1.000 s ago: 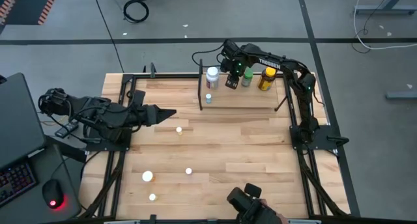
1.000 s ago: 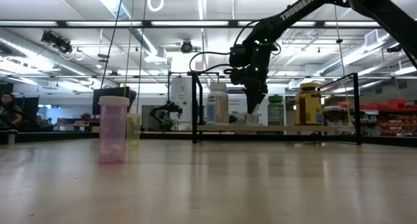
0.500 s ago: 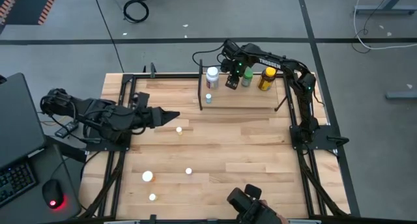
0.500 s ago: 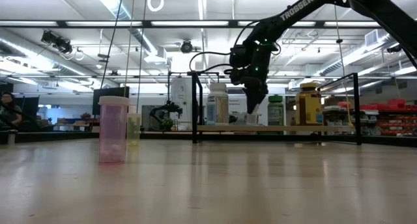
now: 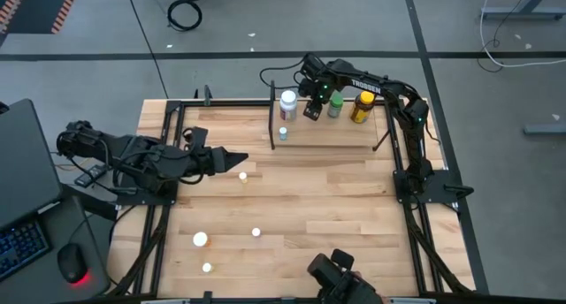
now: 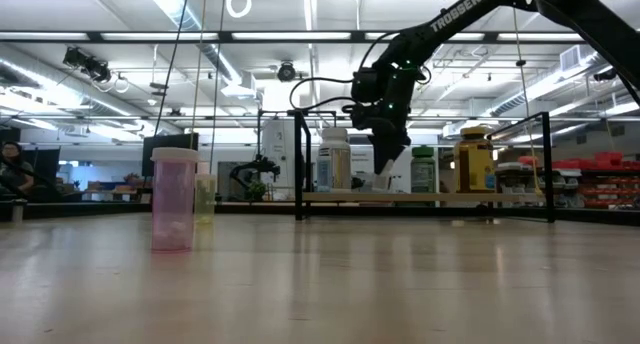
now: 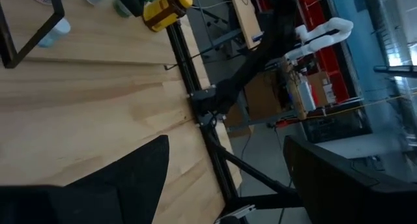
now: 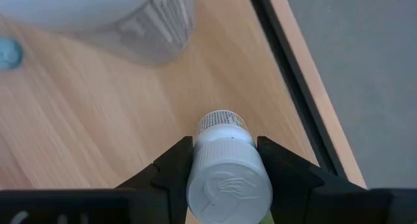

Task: Pick and place medicine bottles onto shelf by color
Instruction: Put the small white bottle pill bottle on the shelf

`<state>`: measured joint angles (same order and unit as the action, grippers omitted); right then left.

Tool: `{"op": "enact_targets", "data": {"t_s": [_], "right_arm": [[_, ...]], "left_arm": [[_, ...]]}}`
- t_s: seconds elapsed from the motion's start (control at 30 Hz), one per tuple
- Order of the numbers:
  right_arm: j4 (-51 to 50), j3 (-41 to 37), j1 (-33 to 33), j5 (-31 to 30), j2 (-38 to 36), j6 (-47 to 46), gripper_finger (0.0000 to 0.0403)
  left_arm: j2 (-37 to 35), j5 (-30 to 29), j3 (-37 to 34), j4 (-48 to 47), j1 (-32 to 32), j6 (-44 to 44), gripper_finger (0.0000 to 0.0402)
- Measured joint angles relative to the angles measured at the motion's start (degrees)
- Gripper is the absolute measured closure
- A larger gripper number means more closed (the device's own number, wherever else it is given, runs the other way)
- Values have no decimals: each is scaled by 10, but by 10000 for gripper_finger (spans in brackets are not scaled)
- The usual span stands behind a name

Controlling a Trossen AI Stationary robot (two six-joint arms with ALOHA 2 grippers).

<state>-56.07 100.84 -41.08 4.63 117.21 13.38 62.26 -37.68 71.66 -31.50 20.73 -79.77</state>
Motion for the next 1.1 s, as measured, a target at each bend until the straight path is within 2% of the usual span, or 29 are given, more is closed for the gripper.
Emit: {"op": "enact_targets", "data": {"t_s": [0.7,1.1], "right_arm": [[-14,0,0,1,0,-44,238],[-12,-1,0,-13,0,-74,187]], "left_arm": [[4,34,0,3,0,-6,95],[4,46,0,3,0,-6,95]]}}
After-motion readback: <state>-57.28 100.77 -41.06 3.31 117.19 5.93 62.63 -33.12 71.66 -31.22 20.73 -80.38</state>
